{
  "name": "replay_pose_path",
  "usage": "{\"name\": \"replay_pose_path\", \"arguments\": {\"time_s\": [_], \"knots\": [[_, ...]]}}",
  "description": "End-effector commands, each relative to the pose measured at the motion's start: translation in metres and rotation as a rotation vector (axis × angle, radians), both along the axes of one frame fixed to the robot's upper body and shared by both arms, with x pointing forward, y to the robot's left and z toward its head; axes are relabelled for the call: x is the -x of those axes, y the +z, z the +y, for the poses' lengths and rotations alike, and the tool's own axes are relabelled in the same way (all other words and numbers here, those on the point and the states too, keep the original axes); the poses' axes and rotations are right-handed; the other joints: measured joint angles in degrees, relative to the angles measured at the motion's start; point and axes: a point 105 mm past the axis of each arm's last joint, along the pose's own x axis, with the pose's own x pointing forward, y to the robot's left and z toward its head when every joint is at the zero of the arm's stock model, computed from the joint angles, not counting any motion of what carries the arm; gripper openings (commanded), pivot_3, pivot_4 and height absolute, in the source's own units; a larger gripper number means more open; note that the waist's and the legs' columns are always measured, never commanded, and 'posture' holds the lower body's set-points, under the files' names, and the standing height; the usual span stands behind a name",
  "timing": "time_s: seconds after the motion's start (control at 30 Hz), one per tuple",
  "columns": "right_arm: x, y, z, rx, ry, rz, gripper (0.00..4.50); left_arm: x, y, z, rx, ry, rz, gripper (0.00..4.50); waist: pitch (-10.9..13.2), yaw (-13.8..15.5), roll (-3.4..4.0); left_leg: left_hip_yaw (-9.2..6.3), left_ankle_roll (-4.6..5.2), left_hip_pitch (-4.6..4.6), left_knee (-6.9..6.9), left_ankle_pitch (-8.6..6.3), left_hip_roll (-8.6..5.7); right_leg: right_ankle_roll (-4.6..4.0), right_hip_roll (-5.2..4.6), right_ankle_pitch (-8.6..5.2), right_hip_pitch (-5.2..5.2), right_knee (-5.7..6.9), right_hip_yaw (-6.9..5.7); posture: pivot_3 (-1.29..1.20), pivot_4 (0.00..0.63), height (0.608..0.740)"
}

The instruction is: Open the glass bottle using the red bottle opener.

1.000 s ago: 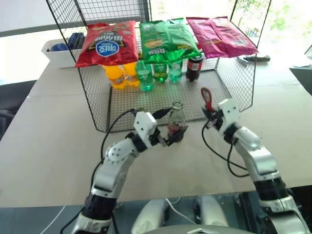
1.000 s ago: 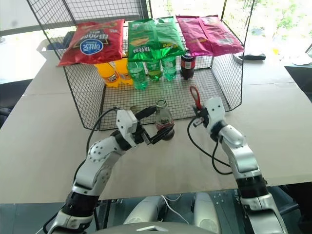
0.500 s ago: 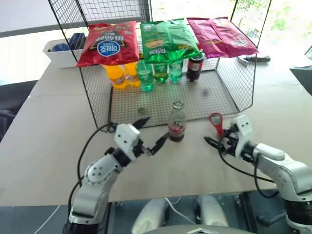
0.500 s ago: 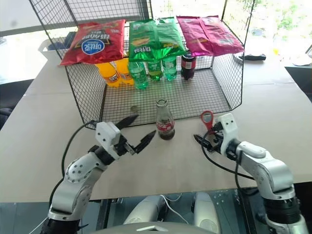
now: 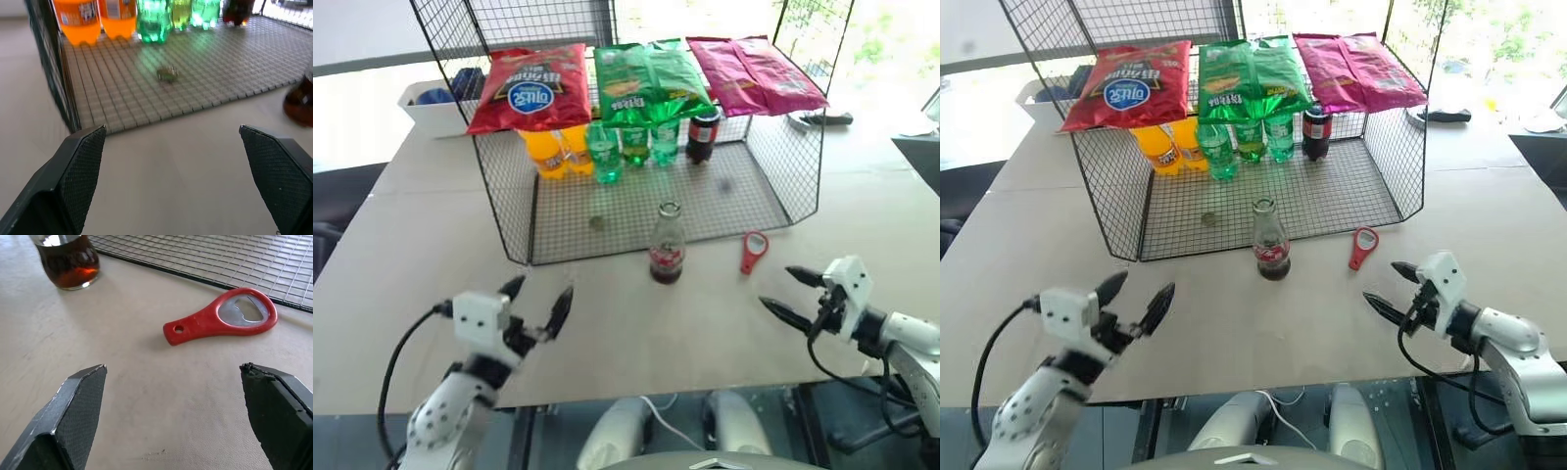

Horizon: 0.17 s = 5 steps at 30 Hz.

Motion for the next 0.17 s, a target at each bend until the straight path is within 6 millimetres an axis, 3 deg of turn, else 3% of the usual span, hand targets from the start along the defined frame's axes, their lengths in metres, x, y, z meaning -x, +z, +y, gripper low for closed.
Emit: {"name": "replay_pose_path", "arguments": {"time_s": [0.03, 0.17], "knots": [[0.0069, 0.0049, -0.0088, 0.004, 0.054, -0.047, 4.4, 0.0065, 0.0007, -0.0057, -0.052, -0.06, -0.024, 4.5, 0.0, 0.3, -0.02, -0.01, 0.13, 0.01, 0.03, -0.08, 0.0, 0.02, 0.0, 0.01, 0.03, 0.0, -0.02, 0.0, 0.15, 0.734], [0.0098, 0.004, -0.0116, -0.014, 0.088, -0.049, 4.4, 0.0085, -0.0018, -0.0118, -0.072, -0.101, -0.022, 4.5, 0.0, 0.5, -0.01, -0.03, 0.14, 0.11, 0.12, -0.12, 0.02, 0.07, -0.01, 0.04, 0.18, 0.0, -0.06, 0.0, 0.15, 0.734]]}}
